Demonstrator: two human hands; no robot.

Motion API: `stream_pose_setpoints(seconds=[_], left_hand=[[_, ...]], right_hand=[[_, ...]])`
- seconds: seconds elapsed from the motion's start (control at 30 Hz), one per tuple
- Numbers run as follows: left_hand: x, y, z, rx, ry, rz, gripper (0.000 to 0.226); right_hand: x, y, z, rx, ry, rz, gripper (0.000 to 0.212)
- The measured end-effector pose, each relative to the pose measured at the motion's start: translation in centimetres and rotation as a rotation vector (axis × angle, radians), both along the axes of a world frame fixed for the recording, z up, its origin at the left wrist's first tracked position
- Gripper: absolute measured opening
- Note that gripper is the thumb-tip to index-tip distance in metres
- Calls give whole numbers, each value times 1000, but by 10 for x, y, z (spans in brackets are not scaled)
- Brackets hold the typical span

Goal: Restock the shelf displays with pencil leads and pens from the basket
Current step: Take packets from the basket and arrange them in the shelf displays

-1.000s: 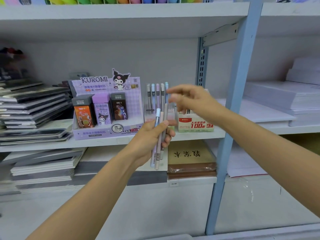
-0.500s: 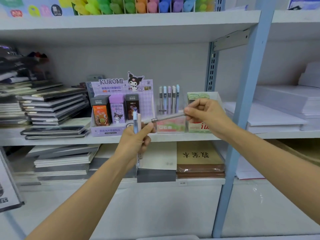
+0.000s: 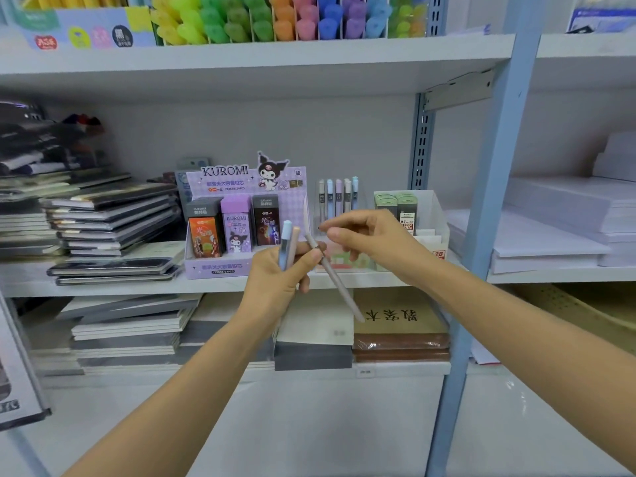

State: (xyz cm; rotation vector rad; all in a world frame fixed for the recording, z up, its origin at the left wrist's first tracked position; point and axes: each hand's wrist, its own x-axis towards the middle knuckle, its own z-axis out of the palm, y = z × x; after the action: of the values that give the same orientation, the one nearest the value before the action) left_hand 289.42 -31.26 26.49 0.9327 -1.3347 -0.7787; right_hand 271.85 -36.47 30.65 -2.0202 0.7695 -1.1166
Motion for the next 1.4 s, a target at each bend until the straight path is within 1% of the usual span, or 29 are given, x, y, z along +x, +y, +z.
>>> stream_pose_setpoints(seconds=[0.13, 0.23, 0.3, 0.37, 0.43, 0.5, 0.57, 0.7, 0.77, 0.93, 1.03, 1.17, 1.23, 1.3, 1.4], left_hand=[[-4, -1, 0, 10, -52, -24, 13], [-4, -1, 1, 34, -46, -33, 13], [-3, -5, 4, 110, -17, -18, 14], [-2, -11, 8, 227, 123, -53, 16], [0, -15, 11, 273, 272, -135, 22], [3, -18, 13, 244, 263, -169, 26], [7, -20, 12, 197, 189, -193, 26], [11, -25, 11, 130, 93, -234, 23], [12, -28, 11, 109, 66, -228, 22], [14, -36, 11, 103, 84, -257, 26], [15, -41, 11, 99, 80, -277, 27], [17, -43, 11, 108, 133, -324, 28], [17, -43, 10, 118, 163, -354, 29], [17, -42, 9, 121, 171, -372, 30], [18, -40, 8, 112, 152, -370, 28]], right_hand=[[11, -2, 6, -8, 129, 28, 17], [9, -4, 7, -68, 154, 7, 15], [3, -8, 15, -109, 90, -17, 13], [-8, -15, 31, -139, -50, -89, 11], [-22, -27, 49, -192, -175, -194, 11], [-32, -42, 63, -268, -230, -295, 10], [-38, -58, 71, -310, -234, -372, 10], [-38, -82, 70, -327, -155, -441, 10], [-34, -91, 66, -319, -66, -452, 12], [-23, -105, 52, -330, 142, -475, 14], [-25, -109, 52, -333, 216, -462, 11], [-27, -111, 56, -328, 309, -437, 11], [-23, -111, 56, -321, 310, -428, 12], [-17, -111, 54, -316, 253, -426, 16], [-9, -111, 51, -414, 228, -507, 12]])
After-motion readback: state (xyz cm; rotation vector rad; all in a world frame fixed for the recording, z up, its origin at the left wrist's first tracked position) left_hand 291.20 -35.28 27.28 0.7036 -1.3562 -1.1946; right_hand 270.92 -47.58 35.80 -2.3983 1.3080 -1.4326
